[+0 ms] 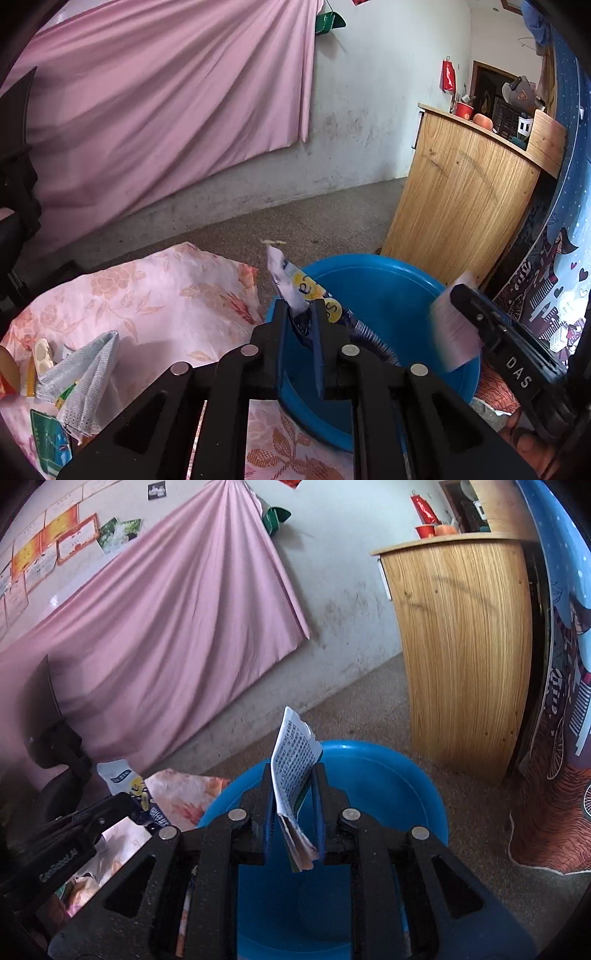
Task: Collect trash
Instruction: 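Carry both items to the blue basin and open both tools to drop them, then grasp the green packet with the left tool while the right tool grasps the grey cloth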
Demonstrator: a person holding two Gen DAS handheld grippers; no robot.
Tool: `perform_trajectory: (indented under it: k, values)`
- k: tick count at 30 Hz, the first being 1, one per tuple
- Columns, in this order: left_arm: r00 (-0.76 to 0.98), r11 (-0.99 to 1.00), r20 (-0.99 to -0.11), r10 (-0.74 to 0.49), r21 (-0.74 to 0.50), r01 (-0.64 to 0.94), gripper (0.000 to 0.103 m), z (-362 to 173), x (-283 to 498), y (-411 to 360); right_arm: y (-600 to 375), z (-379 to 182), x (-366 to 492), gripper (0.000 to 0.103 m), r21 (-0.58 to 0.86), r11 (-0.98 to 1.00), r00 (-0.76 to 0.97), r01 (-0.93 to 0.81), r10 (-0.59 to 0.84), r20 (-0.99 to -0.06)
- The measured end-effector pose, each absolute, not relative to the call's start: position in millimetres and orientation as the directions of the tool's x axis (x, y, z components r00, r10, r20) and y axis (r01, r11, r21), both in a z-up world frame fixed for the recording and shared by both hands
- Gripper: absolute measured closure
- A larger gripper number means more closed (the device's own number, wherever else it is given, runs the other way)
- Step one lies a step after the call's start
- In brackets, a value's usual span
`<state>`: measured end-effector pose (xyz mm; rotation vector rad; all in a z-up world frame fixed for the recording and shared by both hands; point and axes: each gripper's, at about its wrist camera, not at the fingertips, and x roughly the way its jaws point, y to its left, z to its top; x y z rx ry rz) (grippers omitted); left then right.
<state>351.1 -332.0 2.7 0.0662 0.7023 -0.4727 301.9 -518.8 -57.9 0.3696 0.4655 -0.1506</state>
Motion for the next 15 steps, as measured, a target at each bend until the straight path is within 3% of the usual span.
perform_trajectory:
  k: [3, 8, 12, 15]
  values:
    - [0.672, 0.893, -0.622, -0.403, -0.107, 0.436, 0.07, 5, 346, -325, -519, -60, 305, 0.05, 0.306, 0.925, 0.874, 0.225, -0.053, -0.483]
    - [0.698, 0.897, -0.585, -0.413, -0.128, 0.423, 0.069, 14, 336, -306, -519, -60, 307, 0.034, 0.288, 0.927, 0.864, 0.242, -0.07, -0.499]
    - [0.748, 0.911, -0.529, -0.401, -0.143, 0.388, 0.051, 25, 324, -284, -516, -53, 300, 0.025, 0.268, 0.933, 0.879, 0.239, -0.091, -0.469]
    - [0.792, 0.92, -0.47, -0.389, -0.164, 0.355, 0.042, 35, 312, -260, -507, -41, 291, 0.017, 0.244, 0.946, 0.906, 0.215, -0.1, -0.41]
